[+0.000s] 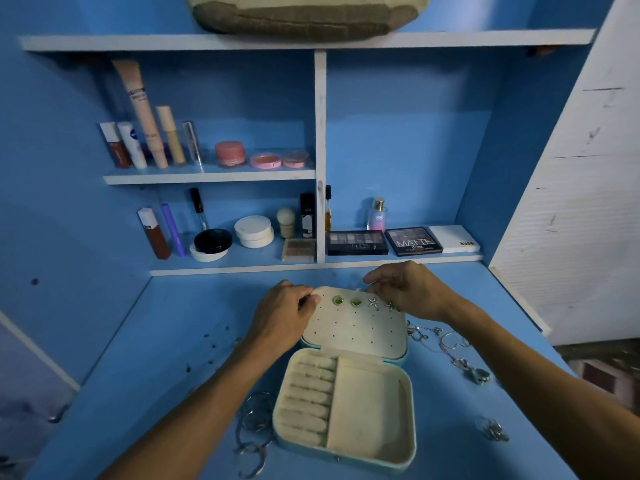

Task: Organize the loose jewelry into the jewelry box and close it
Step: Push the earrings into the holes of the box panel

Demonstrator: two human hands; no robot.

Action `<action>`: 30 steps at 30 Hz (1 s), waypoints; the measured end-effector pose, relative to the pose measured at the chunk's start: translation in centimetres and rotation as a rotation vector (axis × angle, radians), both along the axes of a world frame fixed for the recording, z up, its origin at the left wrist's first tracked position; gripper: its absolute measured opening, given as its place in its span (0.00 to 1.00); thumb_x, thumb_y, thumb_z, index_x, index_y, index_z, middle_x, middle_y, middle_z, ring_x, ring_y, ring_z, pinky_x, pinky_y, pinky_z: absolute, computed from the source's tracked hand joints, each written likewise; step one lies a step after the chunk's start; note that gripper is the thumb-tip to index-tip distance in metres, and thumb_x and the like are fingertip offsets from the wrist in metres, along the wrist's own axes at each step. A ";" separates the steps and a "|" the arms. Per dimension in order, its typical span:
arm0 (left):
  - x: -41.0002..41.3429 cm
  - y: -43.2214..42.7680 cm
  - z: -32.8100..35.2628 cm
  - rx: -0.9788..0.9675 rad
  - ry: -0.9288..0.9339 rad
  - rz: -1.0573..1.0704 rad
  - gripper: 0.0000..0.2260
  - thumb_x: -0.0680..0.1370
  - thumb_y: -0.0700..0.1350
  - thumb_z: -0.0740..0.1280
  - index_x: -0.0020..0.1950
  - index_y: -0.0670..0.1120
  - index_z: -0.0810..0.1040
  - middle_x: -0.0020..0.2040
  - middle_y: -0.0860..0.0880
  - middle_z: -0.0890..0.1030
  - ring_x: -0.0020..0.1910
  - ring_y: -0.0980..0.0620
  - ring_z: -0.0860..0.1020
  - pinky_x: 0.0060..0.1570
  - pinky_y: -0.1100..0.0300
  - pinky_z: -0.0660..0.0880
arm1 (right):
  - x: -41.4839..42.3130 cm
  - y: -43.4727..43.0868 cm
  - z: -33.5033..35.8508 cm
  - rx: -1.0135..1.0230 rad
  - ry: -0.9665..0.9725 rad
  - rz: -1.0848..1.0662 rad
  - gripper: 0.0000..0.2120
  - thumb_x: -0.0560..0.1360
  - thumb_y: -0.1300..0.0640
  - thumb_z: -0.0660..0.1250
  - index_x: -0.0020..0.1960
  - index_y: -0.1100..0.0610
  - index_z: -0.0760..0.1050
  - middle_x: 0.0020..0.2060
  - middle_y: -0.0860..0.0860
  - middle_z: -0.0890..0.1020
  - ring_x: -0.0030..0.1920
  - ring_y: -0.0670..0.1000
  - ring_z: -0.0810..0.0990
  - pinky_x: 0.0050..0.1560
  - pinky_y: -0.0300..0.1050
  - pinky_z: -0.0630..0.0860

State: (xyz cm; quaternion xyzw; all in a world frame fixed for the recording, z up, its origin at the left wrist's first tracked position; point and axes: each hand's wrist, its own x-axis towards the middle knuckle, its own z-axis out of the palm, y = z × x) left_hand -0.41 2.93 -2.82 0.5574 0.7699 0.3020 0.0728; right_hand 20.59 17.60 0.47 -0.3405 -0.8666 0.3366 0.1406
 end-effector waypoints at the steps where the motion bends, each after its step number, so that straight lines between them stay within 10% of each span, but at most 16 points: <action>1: 0.0 0.0 -0.1 -0.021 0.013 0.000 0.12 0.83 0.52 0.63 0.52 0.47 0.84 0.46 0.47 0.77 0.46 0.48 0.78 0.48 0.51 0.76 | 0.0 -0.1 -0.1 0.014 -0.016 0.005 0.13 0.80 0.62 0.64 0.62 0.54 0.80 0.51 0.47 0.86 0.46 0.39 0.82 0.47 0.26 0.75; 15: -0.5 -1.9 0.6 0.063 -0.035 -0.018 0.08 0.82 0.46 0.65 0.52 0.48 0.84 0.42 0.56 0.78 0.46 0.55 0.79 0.48 0.59 0.75 | -0.4 -1.2 0.0 0.202 -0.088 0.002 0.15 0.79 0.64 0.63 0.60 0.53 0.81 0.53 0.47 0.85 0.52 0.47 0.82 0.60 0.46 0.78; 30: -7.4 -14.2 -2.5 0.260 0.031 0.200 0.04 0.81 0.45 0.68 0.51 0.52 0.83 0.42 0.56 0.78 0.38 0.56 0.78 0.41 0.55 0.78 | -10.4 -9.3 -0.6 0.324 0.026 0.382 0.06 0.75 0.57 0.73 0.50 0.49 0.85 0.41 0.40 0.80 0.36 0.36 0.76 0.44 0.31 0.72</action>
